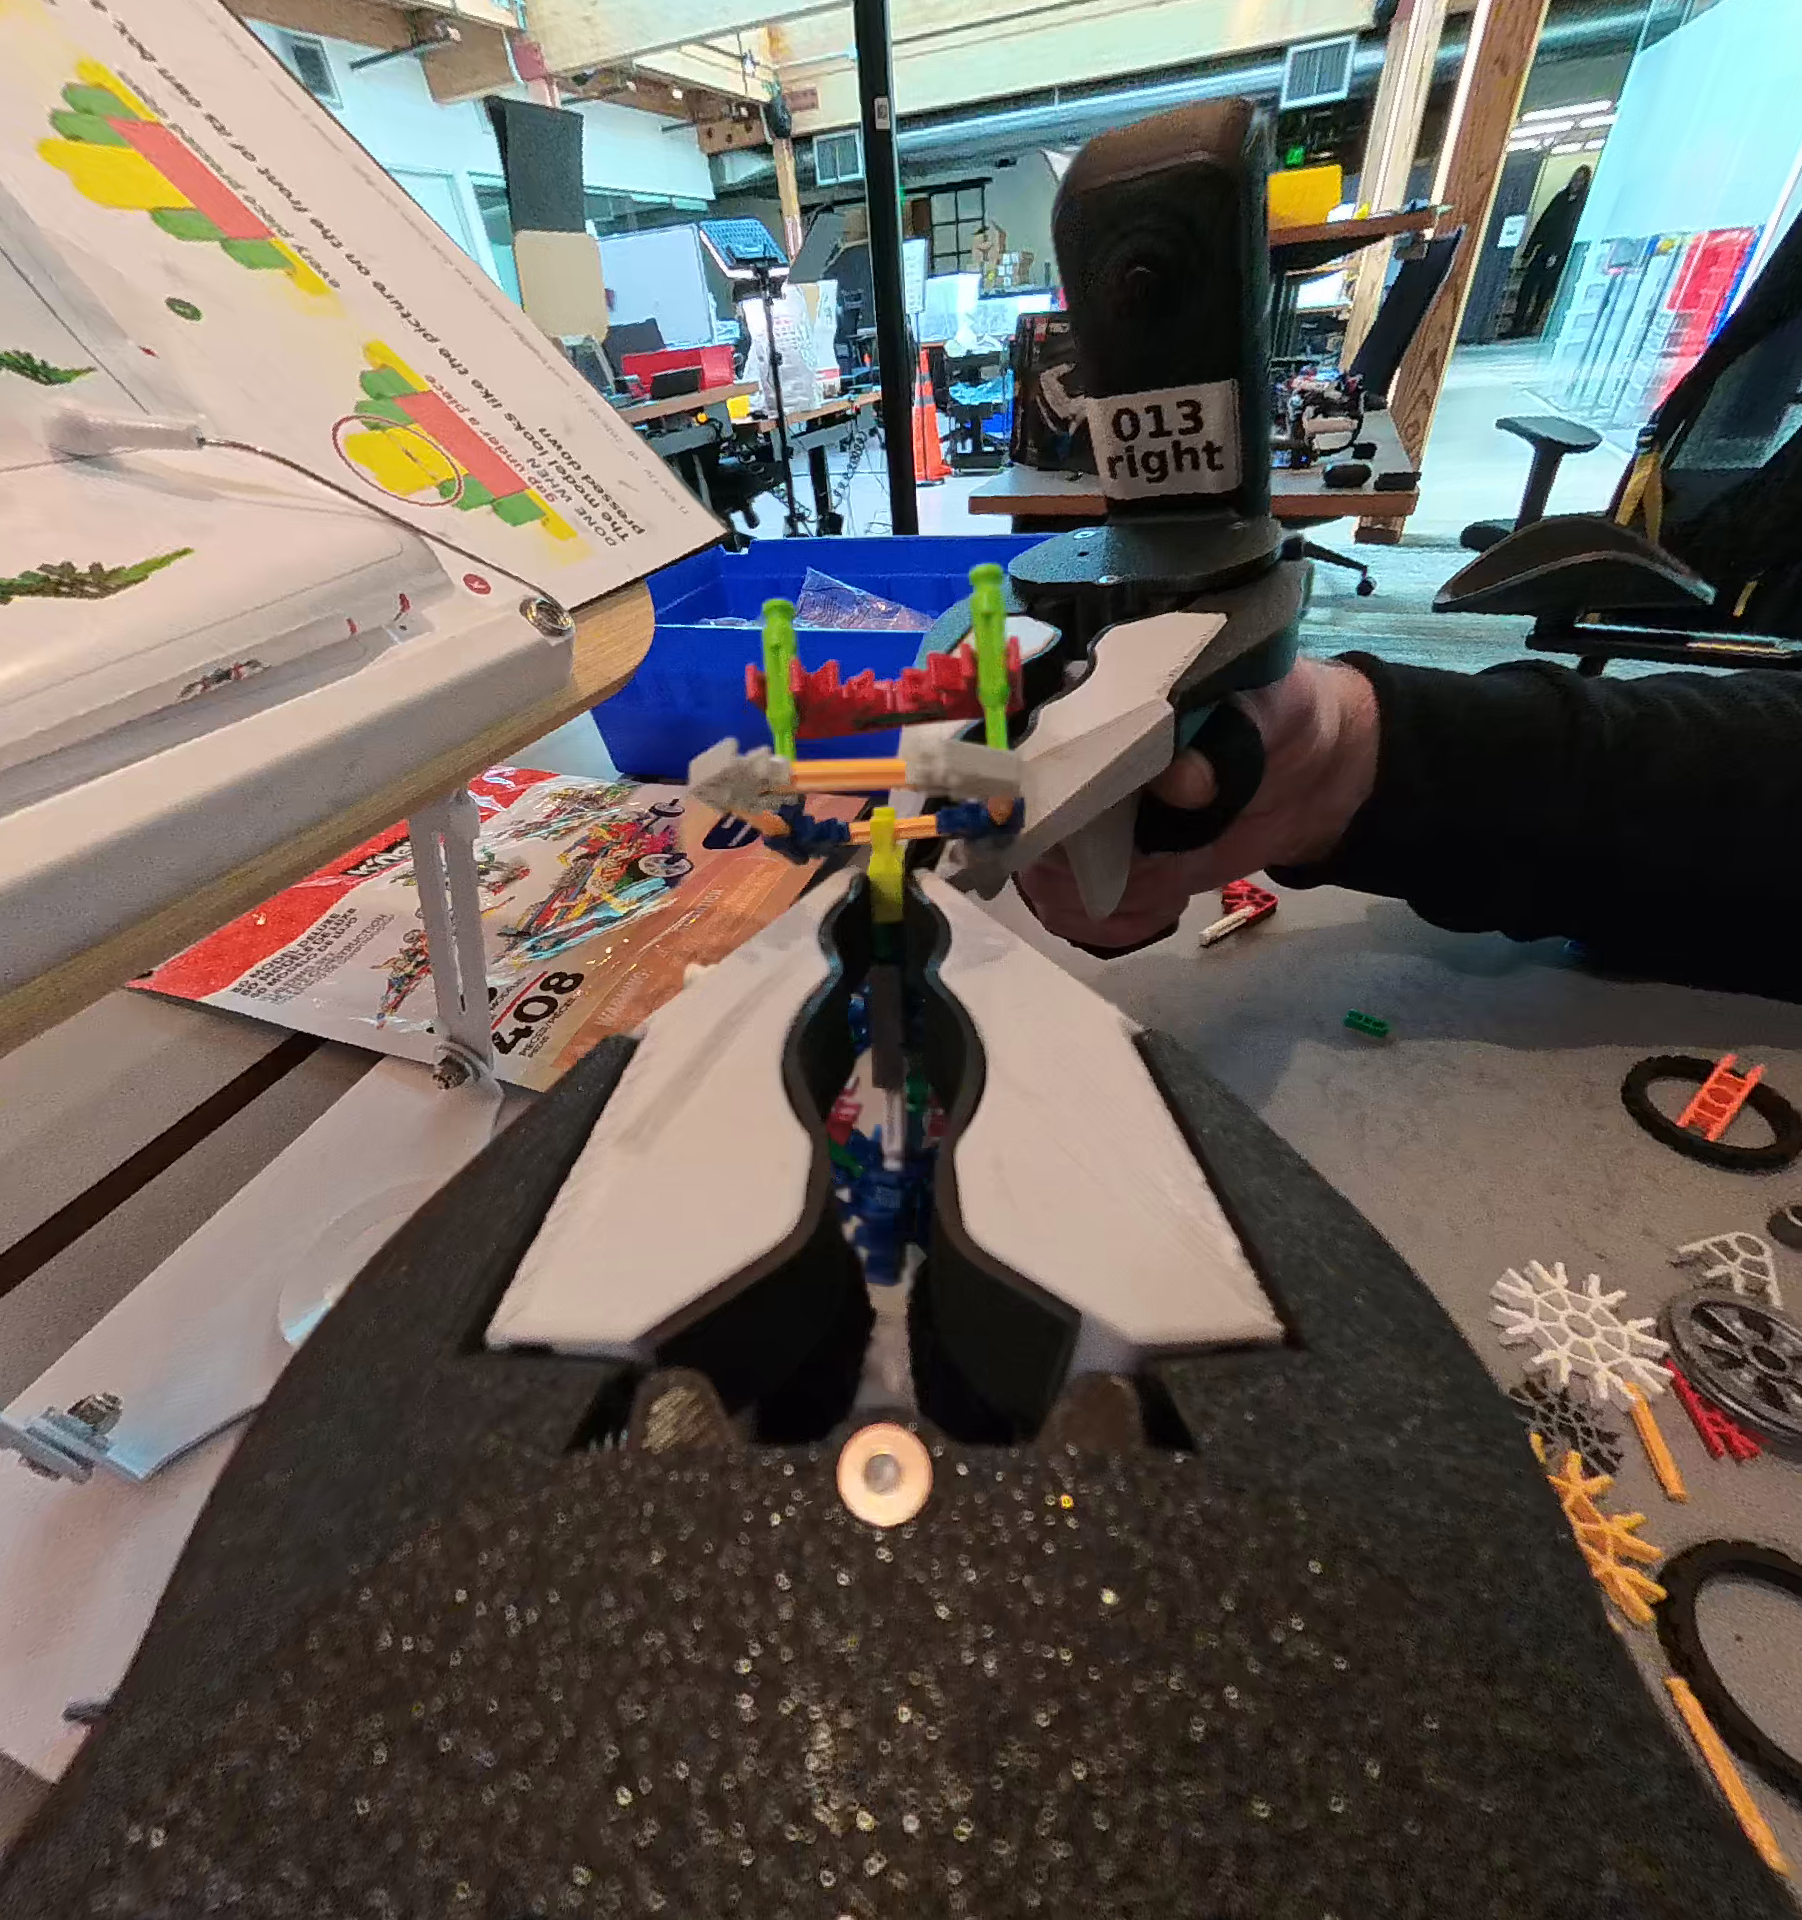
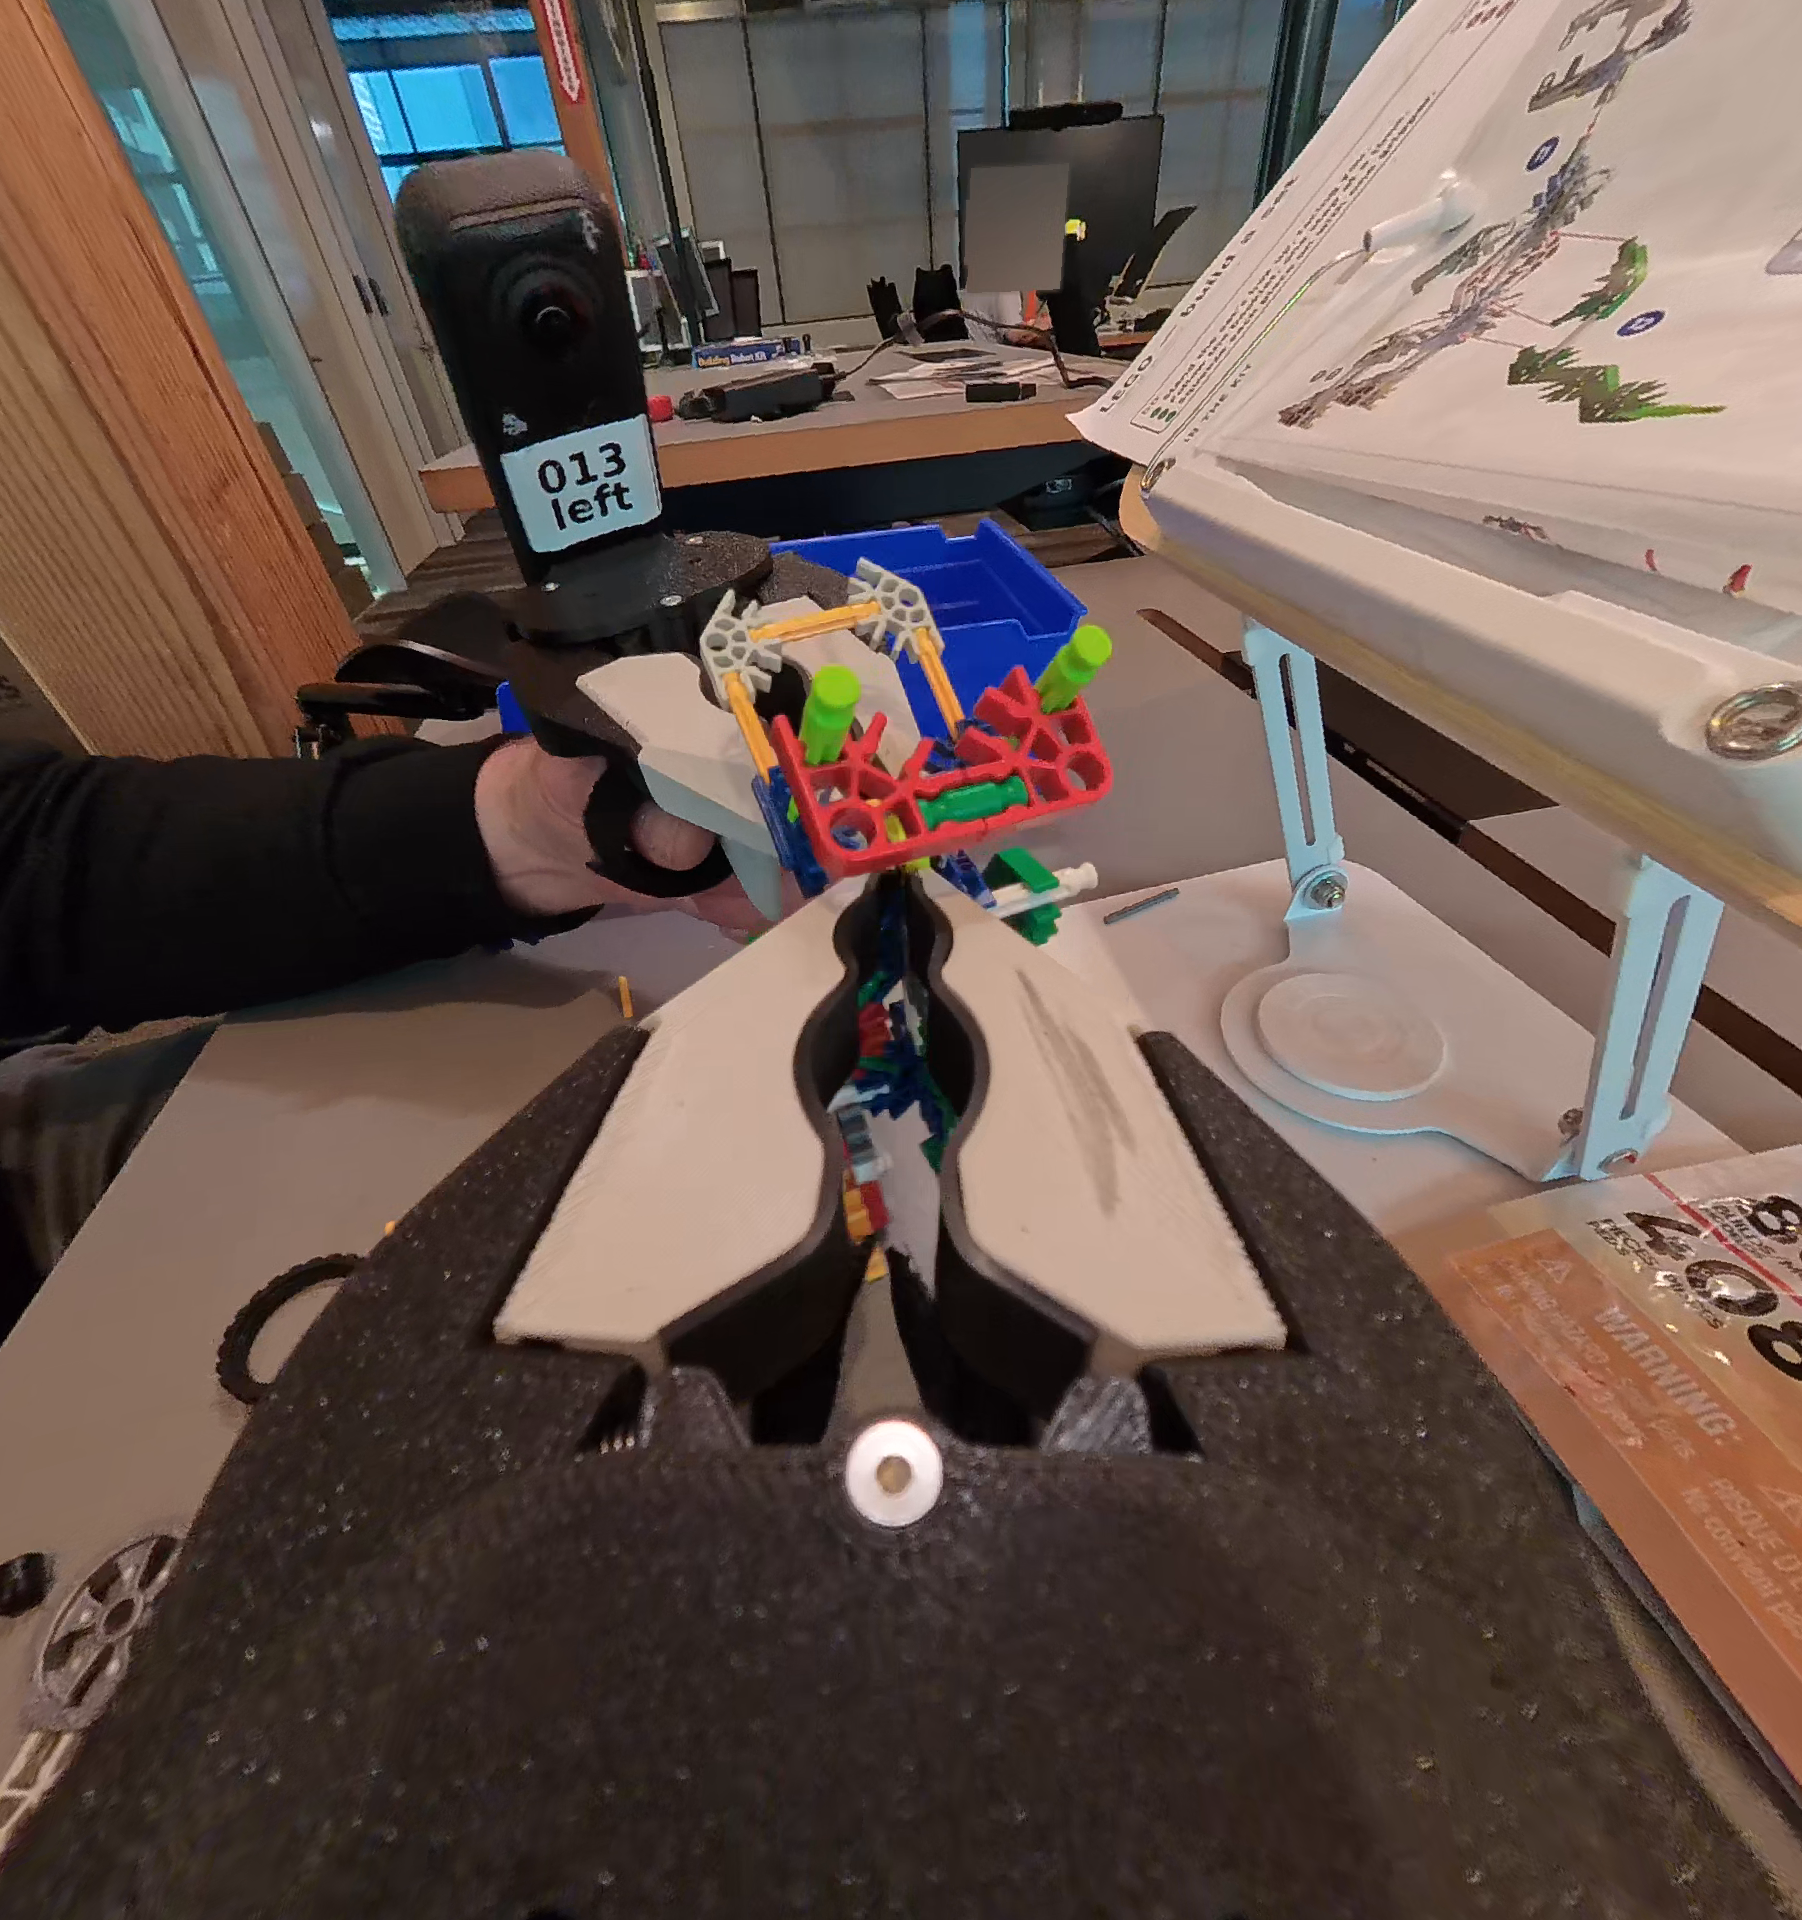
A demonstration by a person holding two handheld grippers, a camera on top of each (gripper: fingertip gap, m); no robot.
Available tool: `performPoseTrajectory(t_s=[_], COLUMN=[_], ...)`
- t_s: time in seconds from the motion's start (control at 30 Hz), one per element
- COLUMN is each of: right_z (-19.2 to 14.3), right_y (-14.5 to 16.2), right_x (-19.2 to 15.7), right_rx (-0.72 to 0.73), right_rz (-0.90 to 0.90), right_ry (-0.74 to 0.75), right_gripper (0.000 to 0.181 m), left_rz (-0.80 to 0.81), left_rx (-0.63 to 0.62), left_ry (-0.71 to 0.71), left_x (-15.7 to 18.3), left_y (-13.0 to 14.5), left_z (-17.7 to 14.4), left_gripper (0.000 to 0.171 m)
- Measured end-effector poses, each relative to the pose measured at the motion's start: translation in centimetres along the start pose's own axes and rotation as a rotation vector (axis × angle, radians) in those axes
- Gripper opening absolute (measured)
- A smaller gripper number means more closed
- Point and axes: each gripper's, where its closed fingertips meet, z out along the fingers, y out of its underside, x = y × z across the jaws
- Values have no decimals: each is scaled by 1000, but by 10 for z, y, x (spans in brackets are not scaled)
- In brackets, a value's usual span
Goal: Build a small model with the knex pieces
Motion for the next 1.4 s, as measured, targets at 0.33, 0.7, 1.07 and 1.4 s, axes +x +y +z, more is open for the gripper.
performPoseTrajectory(t_s=[0.33,0.7,1.07,1.4], right_z=[2,-4,-8,-12], right_y=[4,4,7,0], right_x=[5,5,7,7], right_rx=[-50,-82,-112,-110], right_rz=[-9,-30,-22,-58], right_ry=[44,61,59,83], right_gripper=[0,5,12,14], left_rz=[27,25,52,83], left_rx=[-7,8,136,62], left_ry=[-23,-22,-77,-70], left_x=[-5,-8,-14,-9], left_y=[4,0,-42,-28], left_z=[1,-9,-36,-22], left_gripper=[1,23,67,45])
